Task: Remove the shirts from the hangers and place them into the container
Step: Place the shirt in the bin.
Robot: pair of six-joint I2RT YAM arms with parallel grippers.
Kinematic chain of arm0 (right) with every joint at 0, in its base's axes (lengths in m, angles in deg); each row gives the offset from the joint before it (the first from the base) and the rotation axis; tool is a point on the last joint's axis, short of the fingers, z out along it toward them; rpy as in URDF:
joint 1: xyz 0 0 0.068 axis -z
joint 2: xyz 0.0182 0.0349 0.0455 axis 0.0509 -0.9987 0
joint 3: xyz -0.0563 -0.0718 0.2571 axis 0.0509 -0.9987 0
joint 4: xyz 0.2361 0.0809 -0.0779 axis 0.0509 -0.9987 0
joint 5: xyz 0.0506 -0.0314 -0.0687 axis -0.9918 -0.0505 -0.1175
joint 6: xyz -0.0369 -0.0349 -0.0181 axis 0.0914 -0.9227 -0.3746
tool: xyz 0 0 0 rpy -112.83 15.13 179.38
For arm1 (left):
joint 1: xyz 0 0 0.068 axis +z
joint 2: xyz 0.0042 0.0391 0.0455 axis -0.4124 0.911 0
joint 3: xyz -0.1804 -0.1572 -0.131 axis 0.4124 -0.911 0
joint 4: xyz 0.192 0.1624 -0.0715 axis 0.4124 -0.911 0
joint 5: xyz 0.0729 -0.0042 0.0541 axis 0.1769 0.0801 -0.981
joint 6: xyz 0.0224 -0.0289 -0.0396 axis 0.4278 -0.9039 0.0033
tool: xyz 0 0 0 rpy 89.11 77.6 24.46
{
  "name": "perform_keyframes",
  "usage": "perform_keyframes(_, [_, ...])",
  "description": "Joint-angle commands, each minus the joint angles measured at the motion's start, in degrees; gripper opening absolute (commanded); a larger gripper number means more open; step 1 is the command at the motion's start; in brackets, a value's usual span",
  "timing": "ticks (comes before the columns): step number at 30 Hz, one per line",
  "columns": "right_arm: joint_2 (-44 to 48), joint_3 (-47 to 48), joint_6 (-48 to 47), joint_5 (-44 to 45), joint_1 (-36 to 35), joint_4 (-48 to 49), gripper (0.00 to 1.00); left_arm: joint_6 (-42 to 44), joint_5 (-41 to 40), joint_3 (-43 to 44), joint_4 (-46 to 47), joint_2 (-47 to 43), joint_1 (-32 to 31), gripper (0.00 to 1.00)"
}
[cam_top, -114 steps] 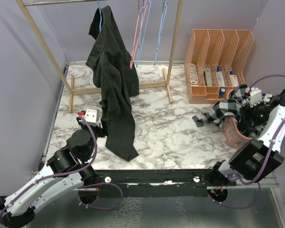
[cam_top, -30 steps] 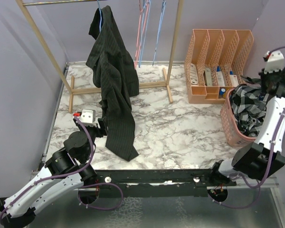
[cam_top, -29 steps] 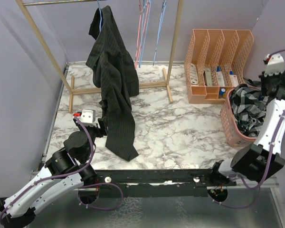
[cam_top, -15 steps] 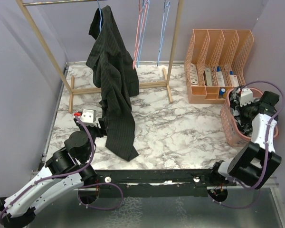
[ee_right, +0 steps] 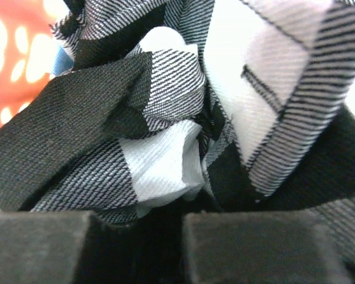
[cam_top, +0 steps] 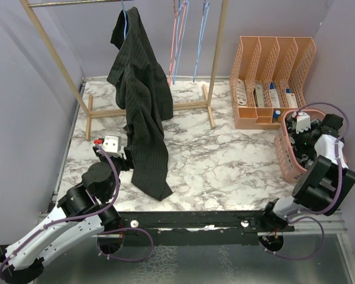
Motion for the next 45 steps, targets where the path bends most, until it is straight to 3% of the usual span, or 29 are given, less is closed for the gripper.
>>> perform_keyframes(1, [-1.26, 1.07, -0.79, -2.57, 0.3, -14.8, 0.21, 0.03, -0.98, -0.31, 0.52, 0.33, 0.33, 0.66])
perform_keyframes(6, [6.74, 13.69, -0.59, -8.97, 0.26, -25.56, 0.57, 0.1, -0.6, -0.34, 0.73, 0.43, 0.33, 0.67])
perform_keyframes(12, [14.61, 28.83, 1.5, -18.48, 0.28, -34.18, 0.77, 0.16, -0.48, -0.31, 0.69, 0.17, 0.33, 0.67])
perform_keyframes(15, [17.91, 33.95, 3.15, -26.65, 0.23, -37.46, 0.83, 0.16, -0.39, -0.31, 0.75, 0.08, 0.33, 0.67])
perform_keyframes(20, [20.07, 42.24, 9.51, -40.42, -1.65, -42.32, 0.82, 0.16, -0.24, -0.31, 0.84, 0.74, 0.33, 0.67])
perform_keyframes(23, [19.54, 45.09, 17.0, -42.07, -7.62, -40.65, 0.81, 0.23, 0.31, -0.31, 1.01, 1.95, 0.33, 0.67])
perform_keyframes(29, [11.22, 47.13, 30.8, -24.25, -34.76, -33.34, 0.75, 0.33, 0.89, -0.05, 0.98, 3.84, 0.41, 0.67])
perform_keyframes(32, [8.53, 40.31, 34.56, -15.56, -45.57, -28.2, 0.72, 0.26, 0.82, -0.13, 0.89, 3.37, 0.42, 0.67])
perform_keyframes(39, [3.8, 22.9, 33.04, -3.39, -62.51, -20.16, 0.7, 0.12, -0.51, -0.31, 0.78, 1.99, 0.41, 0.67])
perform_keyframes(41, [3.09, 21.51, 32.25, -1.64, -68.62, -19.98, 0.7, 0.07, -0.79, -0.22, 0.65, 2.11, 0.42, 0.67])
perform_keyframes(45, [3.11, 25.67, 31.9, -2.22, -70.72, -20.92, 0.7, -0.17, -1.72, -0.04, 0.34, 2.44, 0.64, 0.67])
